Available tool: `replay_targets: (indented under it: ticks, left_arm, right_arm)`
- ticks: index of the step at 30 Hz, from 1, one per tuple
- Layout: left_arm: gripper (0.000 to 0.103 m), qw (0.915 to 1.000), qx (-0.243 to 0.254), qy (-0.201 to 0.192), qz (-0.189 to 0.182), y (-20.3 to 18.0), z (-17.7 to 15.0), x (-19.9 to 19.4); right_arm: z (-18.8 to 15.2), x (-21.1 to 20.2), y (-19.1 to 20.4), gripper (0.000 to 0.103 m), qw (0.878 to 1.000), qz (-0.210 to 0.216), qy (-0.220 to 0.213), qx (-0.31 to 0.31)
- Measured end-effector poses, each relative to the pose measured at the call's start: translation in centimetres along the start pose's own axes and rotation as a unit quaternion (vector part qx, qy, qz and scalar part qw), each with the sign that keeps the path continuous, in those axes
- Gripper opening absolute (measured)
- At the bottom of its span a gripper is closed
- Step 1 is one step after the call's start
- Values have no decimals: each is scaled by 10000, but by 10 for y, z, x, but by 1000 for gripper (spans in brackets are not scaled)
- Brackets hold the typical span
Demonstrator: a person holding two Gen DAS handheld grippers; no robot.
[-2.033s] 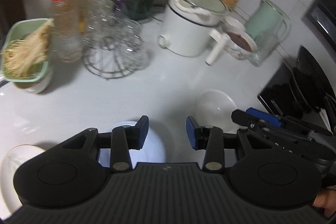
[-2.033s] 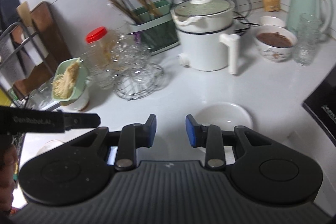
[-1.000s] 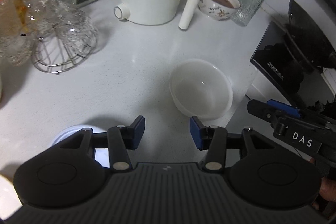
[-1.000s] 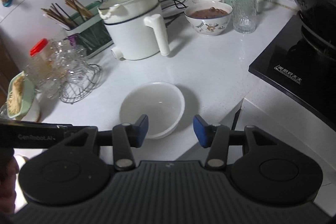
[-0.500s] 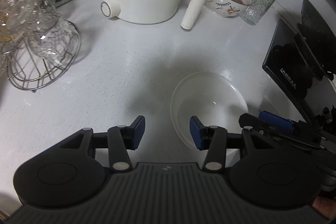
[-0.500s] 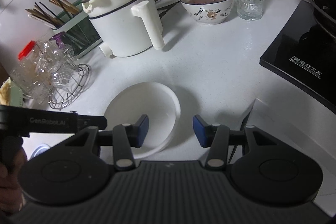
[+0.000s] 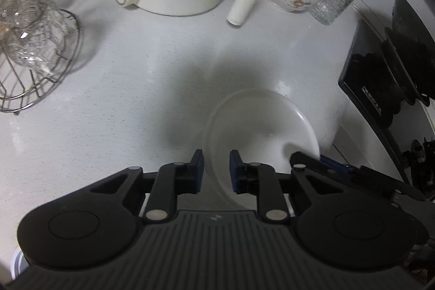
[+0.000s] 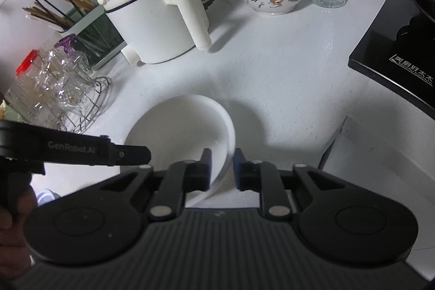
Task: Organize plates and bowls
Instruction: 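Close both grippers on the rim of the white bowl, then carry the white bowl with both grippers over the nested blue bowls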
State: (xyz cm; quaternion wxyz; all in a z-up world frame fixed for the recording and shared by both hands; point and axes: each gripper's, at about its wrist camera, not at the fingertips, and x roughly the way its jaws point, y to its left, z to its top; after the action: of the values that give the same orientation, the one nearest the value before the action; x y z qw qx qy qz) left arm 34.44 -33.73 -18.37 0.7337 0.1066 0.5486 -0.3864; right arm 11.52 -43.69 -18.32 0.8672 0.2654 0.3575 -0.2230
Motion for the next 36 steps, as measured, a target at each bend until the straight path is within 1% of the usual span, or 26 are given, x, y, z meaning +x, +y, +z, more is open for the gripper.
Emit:
replay_targets:
  ticks: [6, 10, 13, 19, 28, 32, 36]
  left_arm:
    - [21, 10000, -36, 40, -56, -1, 0, 1]
    - [21, 10000, 3, 55, -57, -3, -1, -5]
    - [21, 9999, -84, 28, -102, -2, -1, -12]
    - [21, 9994, -265, -66, -218, 2, -1, -32]
    - [21, 9989, -322, -178, -300, 1, -1, -65]
    - [21, 9987, -399, -144, -269, 8, -8, -77]
    - [21, 9978, -575, -191, -272, 20, -19, -93]
  right_arm:
    - [0, -1, -5, 15, 9999, 37, 9, 97]
    - [2, -6, -4, 15, 9999, 55, -31, 100]
    - [5, -10, -3, 15, 9999, 91, -52, 109]
    - [9, -22, 2, 15, 9997, 202, -59, 124]
    - [13, -44, 11, 15, 9989, 382, -104, 237]
    - [11, -51, 18, 15, 9987, 460, -83, 218]
    - [8, -57, 28, 15, 9981, 603, -8, 130]
